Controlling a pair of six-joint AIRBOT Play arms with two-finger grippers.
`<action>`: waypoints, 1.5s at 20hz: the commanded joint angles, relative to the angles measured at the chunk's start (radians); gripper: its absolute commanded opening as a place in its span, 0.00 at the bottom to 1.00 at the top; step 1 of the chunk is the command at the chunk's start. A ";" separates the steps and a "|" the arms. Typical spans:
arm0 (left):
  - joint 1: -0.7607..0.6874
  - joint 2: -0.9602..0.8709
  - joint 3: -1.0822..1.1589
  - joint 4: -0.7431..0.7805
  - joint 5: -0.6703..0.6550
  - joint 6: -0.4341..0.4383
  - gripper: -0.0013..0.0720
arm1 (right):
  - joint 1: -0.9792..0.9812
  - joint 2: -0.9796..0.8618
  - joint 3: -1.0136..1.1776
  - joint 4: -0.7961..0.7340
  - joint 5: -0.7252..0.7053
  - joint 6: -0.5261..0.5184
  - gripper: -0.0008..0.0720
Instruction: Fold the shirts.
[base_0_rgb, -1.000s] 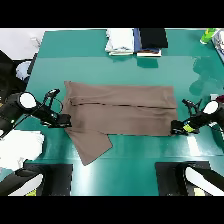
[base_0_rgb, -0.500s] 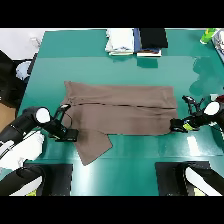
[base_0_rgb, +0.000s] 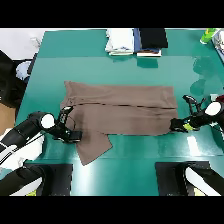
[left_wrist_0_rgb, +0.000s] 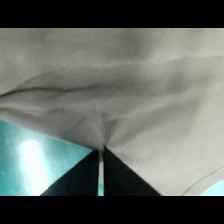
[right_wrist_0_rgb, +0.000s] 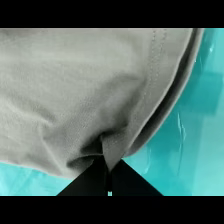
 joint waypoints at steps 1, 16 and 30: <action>-0.002 0.009 0.040 0.059 -0.046 -0.001 0.05 | 0.001 0.023 0.001 -0.004 0.026 -0.003 0.03; -0.001 0.348 0.323 0.293 -0.230 0.063 0.05 | -0.002 0.270 0.153 -0.184 0.262 0.027 0.03; 0.126 -0.315 0.594 0.373 0.188 0.127 0.05 | 0.066 -0.475 0.689 -0.120 0.130 0.054 0.03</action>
